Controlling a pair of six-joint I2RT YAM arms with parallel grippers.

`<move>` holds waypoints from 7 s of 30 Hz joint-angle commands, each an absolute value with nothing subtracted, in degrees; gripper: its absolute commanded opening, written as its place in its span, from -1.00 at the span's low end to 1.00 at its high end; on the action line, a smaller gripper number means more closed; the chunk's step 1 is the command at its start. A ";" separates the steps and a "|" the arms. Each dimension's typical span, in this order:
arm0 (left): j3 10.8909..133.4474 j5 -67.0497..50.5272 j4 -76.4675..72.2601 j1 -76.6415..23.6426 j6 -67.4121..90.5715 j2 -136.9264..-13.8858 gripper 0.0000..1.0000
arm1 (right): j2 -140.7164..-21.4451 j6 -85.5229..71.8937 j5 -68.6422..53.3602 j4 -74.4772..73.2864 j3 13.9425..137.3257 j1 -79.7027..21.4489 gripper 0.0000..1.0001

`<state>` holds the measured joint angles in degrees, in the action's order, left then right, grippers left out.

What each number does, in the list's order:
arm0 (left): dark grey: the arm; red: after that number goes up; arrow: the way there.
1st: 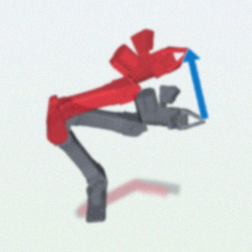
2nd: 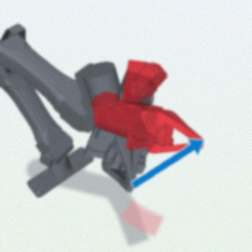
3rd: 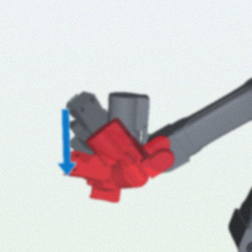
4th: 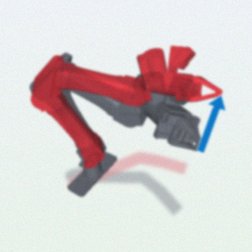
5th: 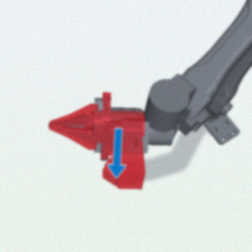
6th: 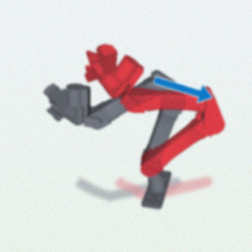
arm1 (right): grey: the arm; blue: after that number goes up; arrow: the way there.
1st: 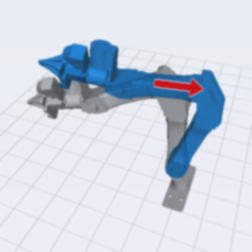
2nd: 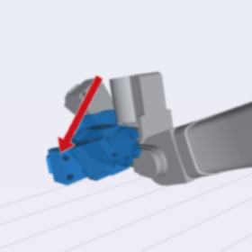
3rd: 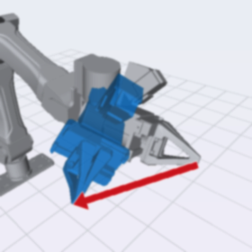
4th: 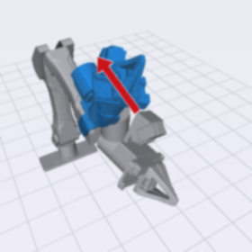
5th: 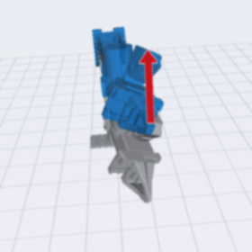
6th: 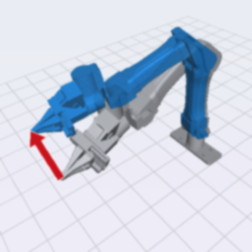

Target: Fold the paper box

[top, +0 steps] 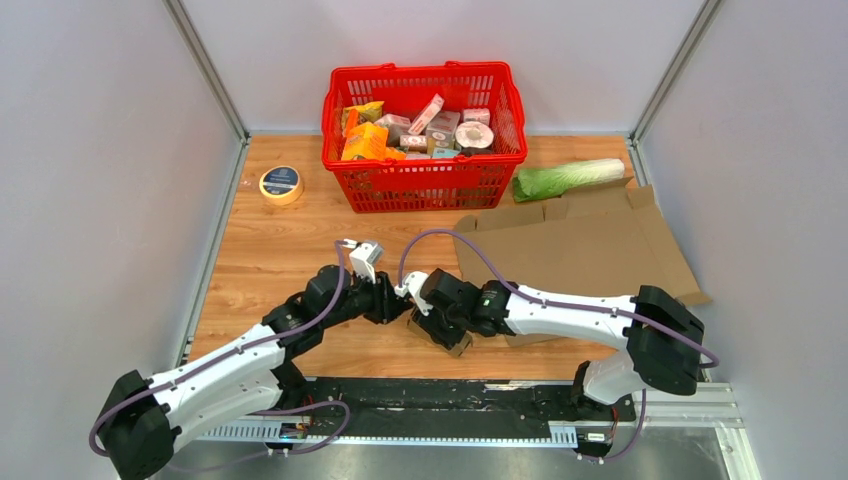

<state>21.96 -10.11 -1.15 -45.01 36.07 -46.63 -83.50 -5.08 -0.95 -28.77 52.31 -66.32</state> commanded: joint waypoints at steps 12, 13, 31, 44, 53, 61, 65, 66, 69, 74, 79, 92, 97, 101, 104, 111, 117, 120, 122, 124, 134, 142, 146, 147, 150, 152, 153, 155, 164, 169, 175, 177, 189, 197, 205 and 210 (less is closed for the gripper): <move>25.03 -2.81 0.96 -45.26 43.42 -43.06 -0.29 | -83.50 -3.51 -3.78 -26.37 52.73 -65.30 -0.47; 26.01 -2.81 3.49 -45.26 43.59 -45.68 -0.36 | -83.41 -3.60 -3.78 -26.37 52.73 -65.30 -0.47; 27.51 -13.62 0.26 -46.23 49.04 -53.61 -0.85 | -85.25 -3.34 -3.34 -26.19 54.05 -65.30 -0.46; 26.37 -14.51 -1.94 -49.30 49.49 -54.41 -0.81 | -85.87 -3.52 -3.86 -25.58 54.23 -65.39 -0.46; 23.30 -0.18 5.54 -49.40 37.62 -40.44 -0.29 | -86.75 -1.41 -7.12 -25.93 54.40 -64.95 -0.42; 21.71 -3.16 0.18 -49.39 31.74 -40.60 -0.45 | -87.54 -0.35 -9.93 -25.14 55.37 -63.90 -0.42; 20.22 -5.36 -2.63 -49.39 29.62 -40.78 -0.45 | -87.80 -0.35 -11.16 -24.87 55.46 -63.46 -0.42; 19.78 -5.97 -3.68 -49.39 29.45 -40.52 -0.44 | -87.80 -0.26 -11.34 -24.87 55.55 -63.37 -0.42; 18.11 -6.33 -6.23 -49.40 29.62 -40.08 -0.40 | -87.98 -0.18 -11.78 -24.79 55.55 -63.37 -0.42; 18.10 -7.64 -8.78 -49.39 29.09 -42.36 -0.40 | -88.07 -0.35 -12.04 -24.52 55.37 -63.37 -0.43; 18.98 -7.73 -9.32 -49.39 28.74 -44.73 -0.46 | -88.07 -0.44 -12.13 -24.78 55.46 -63.37 -0.43; 20.66 -9.40 -6.50 -49.48 30.06 -45.44 -0.82 | -88.50 -1.14 -8.53 -24.26 55.90 -63.46 -0.46; 21.61 -8.79 -6.07 -49.83 32.43 -46.67 -1.00 | -89.73 -1.41 -7.47 -24.70 56.78 -63.37 -0.46; 23.29 -7.65 -3.35 -50.97 32.96 -47.72 -1.00 | -90.17 -1.93 -6.59 -24.43 57.30 -63.37 -0.46; 22.07 -5.55 -3.34 -52.03 33.22 -47.03 -1.00 | -90.70 -2.02 -5.45 -24.43 57.74 -63.37 -0.45; 19.17 -0.63 -1.41 -52.82 35.16 -44.04 -1.00 | -92.64 -3.16 -4.65 -24.79 59.06 -62.84 -0.44; 17.67 4.91 -0.62 -54.66 36.74 -43.24 -1.00 | -92.99 -3.69 -3.78 -24.61 59.06 -62.67 -0.41; 16.62 8.61 -0.35 -56.51 36.21 -42.80 -1.00 | -92.81 -3.96 -2.81 -24.70 59.06 -62.75 -0.39; 15.12 10.80 -0.79 -57.74 36.12 -42.63 -1.00 | -92.64 -4.22 -2.29 -24.52 59.06 -62.67 -0.37; 13.54 11.86 -1.23 -58.88 35.95 -42.28 -1.00 | -92.20 -4.22 -1.76 -23.91 58.71 -62.67 -0.34; 12.48 14.15 3.95 -59.77 32.61 -37.71 -1.00 | -91.23 -2.90 -1.14 -21.71 56.69 -62.67 -0.23; 10.55 14.41 1.94 -59.94 34.10 -37.44 -1.00 | -89.92 -6.49 -0.71 -23.02 56.95 -62.75 0.20; 11.07 15.38 1.32 -60.38 34.72 -38.67 -1.00 | -85.97 -11.76 -0.62 -26.88 57.30 -62.84 0.43; 11.42 15.55 1.32 -60.64 34.72 -38.85 -1.00 | -84.91 -13.00 -0.35 -29.68 57.48 -62.75 0.49; 11.60 16.26 1.32 -61.35 34.80 -38.93 -1.00 | -80.08 -18.27 -0.09 -36.87 57.48 -62.67 0.60; 11.86 16.87 2.46 -61.87 35.07 -38.41 -1.00 | -76.83 -22.39 3.77 -42.42 58.01 -61.71 0.63; 12.04 17.05 2.81 -62.05 35.07 -38.23 -1.00 | -75.60 -26.68 3.61 -46.63 57.83 -60.92 0.64; 12.04 17.49 3.25 -62.67 35.42 -37.53 -1.00 | -71.66 -31.09 -0.77 -48.51 56.79 -58.20 0.59; 12.66 18.10 3.78 -63.89 35.68 -37.79 -1.00 | -66.18 -38.85 -6.24 -40.44 51.07 -57.39 -0.06; 12.57 18.63 4.13 -64.42 35.68 -37.62 -1.00 | -68.02 -37.00 -5.89 -38.15 50.97 -56.86 -0.48; 12.39 19.42 3.87 -64.95 35.77 -37.35 -1.00 | -69.52 -36.39 -6.06 -36.91 51.07 -56.60 -0.56; 12.48 19.34 3.87 -64.95 35.68 -37.27 -1.00 | -70.22 -36.39 -6.06 -36.65 50.80 -56.69 -0.56; 12.13 20.21 3.87 -65.92 36.30 -37.35 -1.00 | -71.02 -43.23 -6.06 -37.88 51.33 -56.78 -1.00; 12.13 20.65 3.60 -66.62 36.83 -37.44 -1.00 | -70.40 -55.80 -3.87 -39.29 51.07 -56.78 -1.00; 11.69 21.80 3.08 -67.85 37.62 -37.70 -1.00 | -70.93 -65.11 5.78 -41.75 50.54 -59.15 -1.00; 11.60 22.24 2.20 -68.29 38.14 -38.41 -1.00 | -71.10 -69.34 14.22 -44.20 50.36 -63.98 -1.00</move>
